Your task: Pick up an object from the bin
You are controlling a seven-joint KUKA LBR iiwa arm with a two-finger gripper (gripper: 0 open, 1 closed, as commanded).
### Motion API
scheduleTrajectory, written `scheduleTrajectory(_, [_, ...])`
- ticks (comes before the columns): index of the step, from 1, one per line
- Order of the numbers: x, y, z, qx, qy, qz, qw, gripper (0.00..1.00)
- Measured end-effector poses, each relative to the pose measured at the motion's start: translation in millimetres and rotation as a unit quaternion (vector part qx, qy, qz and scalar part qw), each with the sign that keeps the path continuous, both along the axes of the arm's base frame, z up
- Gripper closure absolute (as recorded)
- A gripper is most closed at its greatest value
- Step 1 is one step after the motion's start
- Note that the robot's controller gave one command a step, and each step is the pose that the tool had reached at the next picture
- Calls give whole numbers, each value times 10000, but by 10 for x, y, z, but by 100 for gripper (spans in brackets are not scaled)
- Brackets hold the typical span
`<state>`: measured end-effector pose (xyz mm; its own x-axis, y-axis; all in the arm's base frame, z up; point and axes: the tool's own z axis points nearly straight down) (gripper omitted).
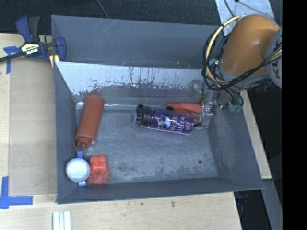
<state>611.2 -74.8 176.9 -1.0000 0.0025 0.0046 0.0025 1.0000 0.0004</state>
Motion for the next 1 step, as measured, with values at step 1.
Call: scheduleTrajectory(1, [18, 2, 52, -4, -43, 7, 10000, 0])
